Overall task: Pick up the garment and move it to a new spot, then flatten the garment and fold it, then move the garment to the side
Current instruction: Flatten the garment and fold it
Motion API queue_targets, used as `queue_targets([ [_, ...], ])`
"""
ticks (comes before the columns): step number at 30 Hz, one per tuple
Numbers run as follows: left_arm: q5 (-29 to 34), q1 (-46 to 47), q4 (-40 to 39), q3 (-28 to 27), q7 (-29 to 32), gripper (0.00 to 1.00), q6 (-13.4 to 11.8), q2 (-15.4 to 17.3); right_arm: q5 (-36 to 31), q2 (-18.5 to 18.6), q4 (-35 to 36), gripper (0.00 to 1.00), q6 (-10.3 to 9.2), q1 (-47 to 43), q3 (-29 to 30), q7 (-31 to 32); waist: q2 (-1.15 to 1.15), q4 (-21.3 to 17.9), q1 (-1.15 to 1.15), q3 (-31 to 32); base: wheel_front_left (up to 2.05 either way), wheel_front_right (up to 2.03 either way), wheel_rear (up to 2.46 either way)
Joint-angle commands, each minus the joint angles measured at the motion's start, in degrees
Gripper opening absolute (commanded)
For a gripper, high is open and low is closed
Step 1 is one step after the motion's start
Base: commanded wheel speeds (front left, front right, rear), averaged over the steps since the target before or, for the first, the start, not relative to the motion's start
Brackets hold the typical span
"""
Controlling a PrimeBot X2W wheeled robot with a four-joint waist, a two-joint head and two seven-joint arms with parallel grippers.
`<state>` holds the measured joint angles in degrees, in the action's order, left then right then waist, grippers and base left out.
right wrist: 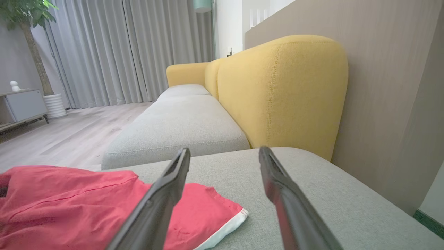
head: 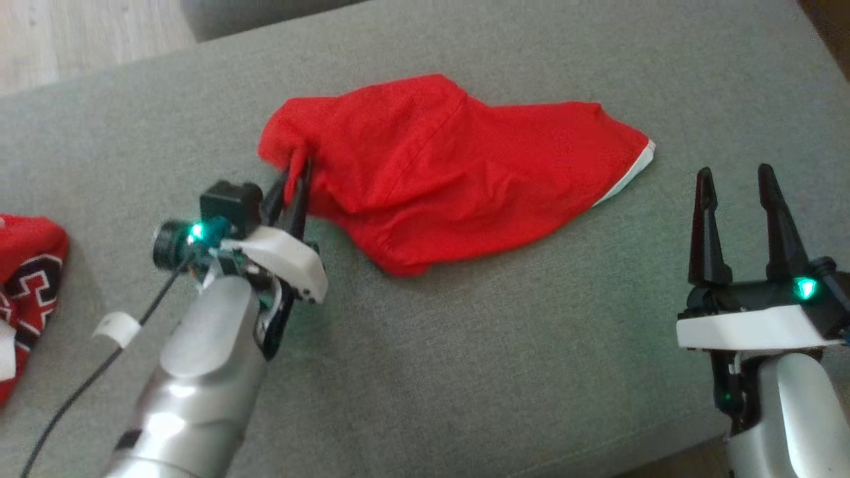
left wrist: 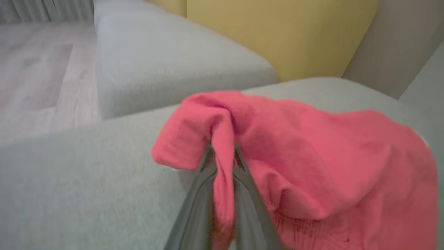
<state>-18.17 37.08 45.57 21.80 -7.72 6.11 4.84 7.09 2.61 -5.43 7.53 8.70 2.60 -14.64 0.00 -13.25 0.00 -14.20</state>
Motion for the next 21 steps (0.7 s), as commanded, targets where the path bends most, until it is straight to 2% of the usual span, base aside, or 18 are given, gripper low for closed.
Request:
queue_targets([
  [1, 0.47, 4.2, -3.2, -1.05, -1.6, 0.0, 0.43, 1.91, 0.41, 0.27, 1.54, 1.0, -0.04, 0.66, -1.01, -0.36, 0.0, 0.14, 0.0, 1.27, 0.0, 0.0, 0.0],
  [5, 0.9, 6.34, -7.97, 0.74, -2.57, 0.0, 0.98, 4.09, 0.52, 0.27, 1.14, 1.0, -0.04, 0.1, -0.77, -0.36, 0.0, 0.72, 0.0, 3.53, 0.0, 0.0, 0.0],
  [10, 0.19, 6.34, -15.76, 4.2, 1.79, 0.0, 1.3, 8.83, 0.62, 0.27, 0.79, 1.0, -0.04, -0.93, -0.93, -0.36, 0.0, 1.52, 0.0, 6.29, 0.0, 0.0, 0.0],
  [16, -4.62, 2.21, -28.49, 9.42, 12.98, 0.0, 1.35, 17.26, 0.85, 0.27, 0.57, 1.0, -0.04, -2.03, -0.87, -0.36, 0.0, 1.94, 0.0, 7.99, 0.0, 0.0, 0.0],
  [17, -4.62, 2.21, -28.49, 9.42, 12.98, 0.0, 1.35, 17.26, 0.85, 0.27, 0.57, 1.0, -0.04, -2.03, -0.87, -0.36, 0.0, 1.94, 0.0, 7.99, 0.0, 0.0, 0.0],
  [21, -8.74, 0.0, -36.96, 9.66, 20.86, 0.0, 1.36, 23.14, 1.27, 0.27, 0.66, 1.0, -0.04, -2.11, -1.27, -0.36, 0.0, 1.36, 0.0, 7.34, 0.0, 0.0, 0.0],
])
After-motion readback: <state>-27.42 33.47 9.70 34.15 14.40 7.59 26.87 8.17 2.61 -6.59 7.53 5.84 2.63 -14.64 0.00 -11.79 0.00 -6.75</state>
